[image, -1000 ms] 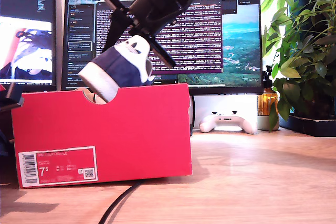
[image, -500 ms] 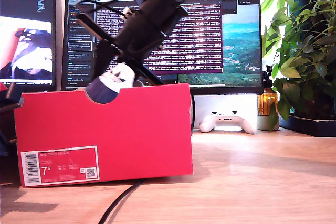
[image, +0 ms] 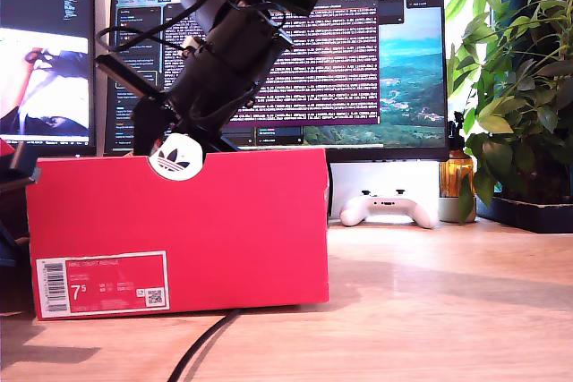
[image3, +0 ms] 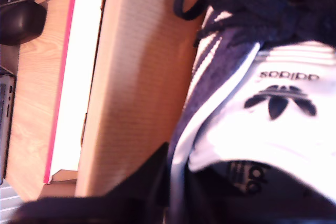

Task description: Pack the blue shoes by picking the first shoe and placing it inside the red shoebox, left side, then picking and rotating the second shoe and placing it in the shoebox

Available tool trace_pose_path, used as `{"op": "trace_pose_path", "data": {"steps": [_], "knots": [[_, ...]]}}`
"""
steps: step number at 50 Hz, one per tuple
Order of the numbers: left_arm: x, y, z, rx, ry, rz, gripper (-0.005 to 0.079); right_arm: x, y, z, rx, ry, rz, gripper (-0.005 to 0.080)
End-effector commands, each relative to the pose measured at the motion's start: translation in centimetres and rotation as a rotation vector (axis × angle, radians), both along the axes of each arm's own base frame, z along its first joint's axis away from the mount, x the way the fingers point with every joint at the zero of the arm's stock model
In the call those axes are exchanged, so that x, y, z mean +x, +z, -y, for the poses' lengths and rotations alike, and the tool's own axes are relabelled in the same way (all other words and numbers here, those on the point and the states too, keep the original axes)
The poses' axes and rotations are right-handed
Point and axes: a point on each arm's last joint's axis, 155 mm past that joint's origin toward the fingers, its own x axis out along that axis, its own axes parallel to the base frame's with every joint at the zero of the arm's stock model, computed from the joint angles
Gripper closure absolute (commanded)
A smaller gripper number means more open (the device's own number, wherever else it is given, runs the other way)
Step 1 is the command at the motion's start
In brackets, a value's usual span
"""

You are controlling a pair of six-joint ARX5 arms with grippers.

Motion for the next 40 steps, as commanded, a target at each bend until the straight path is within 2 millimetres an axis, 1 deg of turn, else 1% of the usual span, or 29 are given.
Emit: {"op": "trace_pose_path", "data": {"steps": [1,4,9,16,20,27,31,37,40], "knots": [[-0.2,-0.4,-0.2,0.014,-0.002,-0.003,0.0763,0.2,1.0,-0.7,0.024,0.008,0.026,0.0450],[-0.2,-0.4,-0.2,0.014,-0.002,-0.003,0.0763,0.3,1.1,-0.8,0.027,0.008,0.028,0.0423],[-0.2,-0.4,-0.2,0.014,-0.002,-0.003,0.0763,0.3,1.8,-1.2,0.053,0.020,0.038,0.0412],[-0.2,-0.4,-0.2,0.014,-0.002,-0.003,0.0762,0.6,3.5,-1.6,0.056,0.038,0.060,0.0412],[-0.2,-0.4,-0.2,0.014,-0.002,-0.003,0.0762,1.0,4.7,-1.1,0.035,0.048,0.072,0.0412],[-0.2,-0.4,-0.2,0.014,-0.002,-0.004,0.0762,1.8,6.2,1.1,-0.050,0.082,0.086,0.0413],[-0.2,-0.4,-0.2,0.014,-0.002,-0.004,0.0762,2.5,7.0,2.7,-0.079,0.060,0.060,0.0413],[-0.2,-0.4,-0.2,0.014,-0.002,-0.004,0.0762,2.3,8.0,4.7,-0.086,0.097,-0.002,0.0413],[-0.2,-0.4,-0.2,0.014,-0.002,-0.004,0.0762,2.5,8.2,5.9,-0.106,0.103,-0.016,0.0413]]}}
